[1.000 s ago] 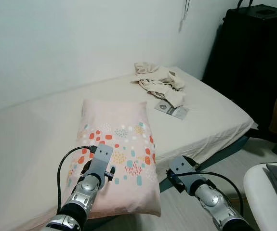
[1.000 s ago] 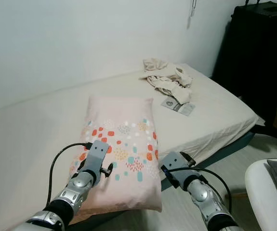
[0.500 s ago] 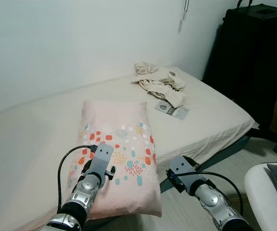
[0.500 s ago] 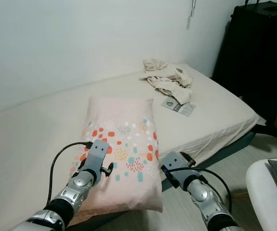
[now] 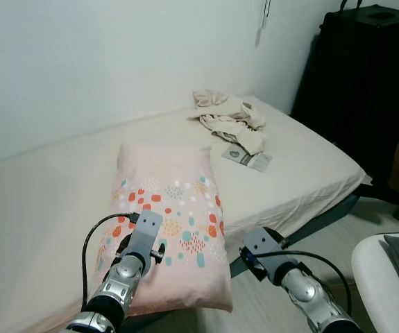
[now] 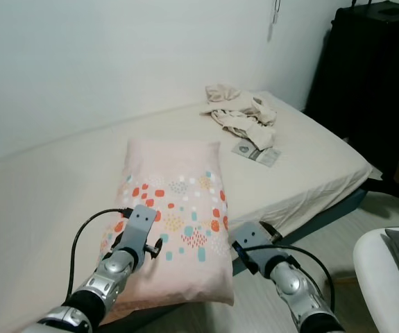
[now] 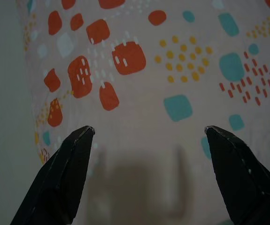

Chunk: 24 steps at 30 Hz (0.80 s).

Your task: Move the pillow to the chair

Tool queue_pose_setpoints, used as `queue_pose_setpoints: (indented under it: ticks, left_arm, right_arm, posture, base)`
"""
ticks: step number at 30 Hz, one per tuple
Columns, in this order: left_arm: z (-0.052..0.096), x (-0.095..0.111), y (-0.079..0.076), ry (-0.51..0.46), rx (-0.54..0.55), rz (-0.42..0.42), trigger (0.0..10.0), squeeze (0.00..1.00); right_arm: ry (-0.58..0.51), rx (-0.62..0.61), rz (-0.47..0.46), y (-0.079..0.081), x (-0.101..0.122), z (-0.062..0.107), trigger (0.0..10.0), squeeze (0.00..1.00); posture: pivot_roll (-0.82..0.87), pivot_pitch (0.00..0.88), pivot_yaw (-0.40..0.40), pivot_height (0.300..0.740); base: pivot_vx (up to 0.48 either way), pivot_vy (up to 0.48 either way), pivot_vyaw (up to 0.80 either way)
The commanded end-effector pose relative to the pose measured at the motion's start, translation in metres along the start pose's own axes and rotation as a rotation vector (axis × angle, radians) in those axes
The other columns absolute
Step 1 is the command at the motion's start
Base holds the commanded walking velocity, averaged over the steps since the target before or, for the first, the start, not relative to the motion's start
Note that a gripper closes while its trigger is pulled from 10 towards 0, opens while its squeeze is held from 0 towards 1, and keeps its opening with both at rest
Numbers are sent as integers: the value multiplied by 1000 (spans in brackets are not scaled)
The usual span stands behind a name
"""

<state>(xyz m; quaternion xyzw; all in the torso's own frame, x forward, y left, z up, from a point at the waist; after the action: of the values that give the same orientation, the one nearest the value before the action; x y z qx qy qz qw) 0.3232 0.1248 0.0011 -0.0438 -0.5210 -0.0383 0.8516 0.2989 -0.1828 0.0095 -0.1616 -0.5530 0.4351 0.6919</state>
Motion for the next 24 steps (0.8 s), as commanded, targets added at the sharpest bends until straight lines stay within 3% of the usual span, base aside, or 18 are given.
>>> queue_pose_setpoints:
  ticks: [1,13,24]
  left_arm:
    - [2,-10,2,39,-3,-16,10000,0]
    - [2,-11,-1,51,-32,-46,10000,0]
    - [4,-14,1,46,-7,-18,10000,0]
  right_arm:
    - [-8,-1,3,4,3,1,10000,0]
    - [-8,-2,-2,11,5,2,10000,0]
    - [-5,13,5,12,5,0,10000,0]
  posture:
    - [-169,102,57,740]
    - [-162,98,100,740]
    - [-178,74,43,740]
  base:
    - [0,0,0]
    - [0,0,0]
    - [0,0,0]
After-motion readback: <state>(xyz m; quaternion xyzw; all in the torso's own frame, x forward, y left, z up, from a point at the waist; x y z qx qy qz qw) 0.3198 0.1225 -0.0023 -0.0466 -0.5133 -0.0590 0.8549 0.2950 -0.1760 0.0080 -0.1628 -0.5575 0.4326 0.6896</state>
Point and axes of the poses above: a point about 5 cm out from each wrist's last joint towards the gripper, its own z axis pointing back from the gripper into the wrist, its own x axis along the axis of the wrist's last joint, y = z × x, the point moved 2 cm from there along -z, pointing out of the wrist towards the gripper, and after that the axes turned 15 degrees about z, right-handed, at the moved point
